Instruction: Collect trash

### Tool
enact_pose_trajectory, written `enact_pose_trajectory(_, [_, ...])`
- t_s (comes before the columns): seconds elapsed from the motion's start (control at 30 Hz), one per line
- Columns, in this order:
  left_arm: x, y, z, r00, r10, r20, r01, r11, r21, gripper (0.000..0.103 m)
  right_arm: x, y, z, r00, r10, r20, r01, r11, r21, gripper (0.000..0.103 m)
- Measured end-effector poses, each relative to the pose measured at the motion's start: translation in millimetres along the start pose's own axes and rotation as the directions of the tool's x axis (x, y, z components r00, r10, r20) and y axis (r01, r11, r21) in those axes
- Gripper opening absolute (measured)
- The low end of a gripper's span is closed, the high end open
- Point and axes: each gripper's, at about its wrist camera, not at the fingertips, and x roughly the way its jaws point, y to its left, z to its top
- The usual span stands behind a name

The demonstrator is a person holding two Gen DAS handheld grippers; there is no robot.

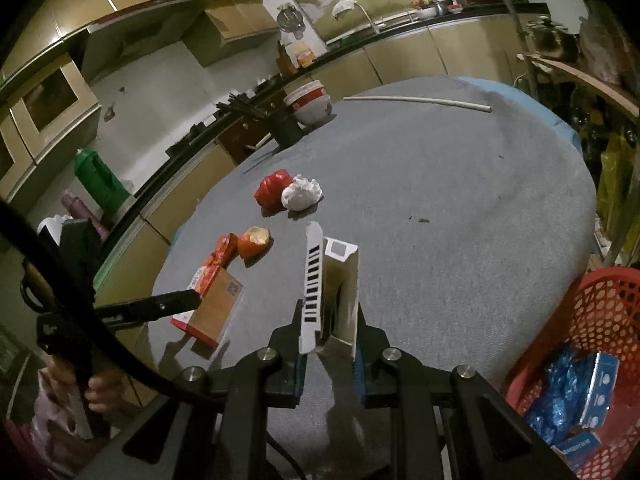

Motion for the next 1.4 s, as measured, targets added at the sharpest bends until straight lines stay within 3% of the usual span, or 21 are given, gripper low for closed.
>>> enact_pose_trajectory(0.07, [5.8,4.1,-2.2,1.000,-0.005,-0.005,0.005,1.000,-0.016,0.066,-2.7,-0.3,-2.7,1.000,0.001,0.001,-0.001,1.000,-0.008,0.020])
enact_pose_trajectory(0.1, [7.9,6.1,-3.2,1.000,-0.005,-0.013,0.005,1.000,-0.021,0.053,-3.6,-0.4,-4.1,1.000,-0.001,0.002,0.001,1.000,-0.011,0.020])
enact_pose_trajectory(0.33, [-2.6,7.9,-3.1,0.999,0.025,0.039,-0.024,0.999,-0.030,0.050,-8.0,1.3,-10.7,0.999,-0.006,0.031,0.007,1.000,-0.016,0.018])
enact_pose_trajectory(0.53, [-27.4,-7.9,-1.5,0.989,0.095,0.113,-0.097,0.995,0.013,0.050,-21.9,7.0,-3.9,0.995,-0.001,0.097,0.003,1.000,-0.023,0.018])
enact_pose_trajectory(0.77, [-41.2,-33.2,-4.7,0.978,0.123,0.167,-0.138,0.987,0.080,0.050,-21.7,9.3,-5.0,0.996,-0.012,0.091,0.013,1.000,-0.012,0.018])
enact_pose_trajectory(0.97, [-31.4,-43.0,-13.2,0.984,0.111,0.142,-0.125,0.988,0.093,0.050,3.1,9.9,-2.2,0.999,-0.029,0.031,0.029,1.000,-0.002,0.018])
enact_pose_trajectory(1.07, [-21.8,-43.6,-19.7,0.986,0.117,0.117,-0.128,0.988,0.092,0.050,22.0,12.2,-5.9,0.998,-0.046,-0.040,0.046,0.999,-0.005,0.021])
enact_pose_trajectory(1.4, [7.7,-44.1,-31.1,0.986,0.142,0.083,-0.149,0.985,0.087,0.050,39.3,8.7,-9.6,0.994,-0.093,-0.059,0.094,0.996,0.004,0.022])
